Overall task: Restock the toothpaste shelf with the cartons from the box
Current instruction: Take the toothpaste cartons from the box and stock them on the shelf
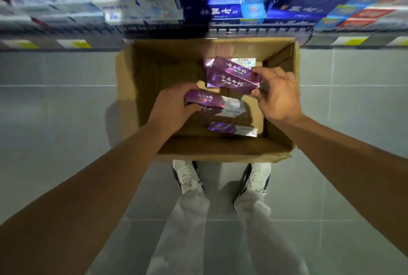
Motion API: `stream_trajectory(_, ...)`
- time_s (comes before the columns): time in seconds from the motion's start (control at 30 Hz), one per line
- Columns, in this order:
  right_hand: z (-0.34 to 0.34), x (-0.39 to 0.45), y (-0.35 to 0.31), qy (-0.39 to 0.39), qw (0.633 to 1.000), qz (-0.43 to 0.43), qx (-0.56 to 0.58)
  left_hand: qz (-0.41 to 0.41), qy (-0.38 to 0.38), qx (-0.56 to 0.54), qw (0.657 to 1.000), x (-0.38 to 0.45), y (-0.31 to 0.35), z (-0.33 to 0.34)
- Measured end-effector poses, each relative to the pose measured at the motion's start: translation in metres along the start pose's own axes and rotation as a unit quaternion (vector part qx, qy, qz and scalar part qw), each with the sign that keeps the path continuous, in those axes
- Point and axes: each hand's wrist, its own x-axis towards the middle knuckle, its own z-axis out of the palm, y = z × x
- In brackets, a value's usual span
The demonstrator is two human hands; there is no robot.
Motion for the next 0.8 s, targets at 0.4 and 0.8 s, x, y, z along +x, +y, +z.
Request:
stream_trajectory(0.4,-0.298,-0.046,-0.166,0.08,0.994,-0.073,0.02,-0.015,0.121,-0.092,0.988,-0.124,0.191,-0.273)
stream_trajectory(0.8,-0.541,-0.132,-0.263,0.212,0.955,-0.193,0.071,0.096,0.289,-0.235,0.923,-0.254,0.347,-0.442)
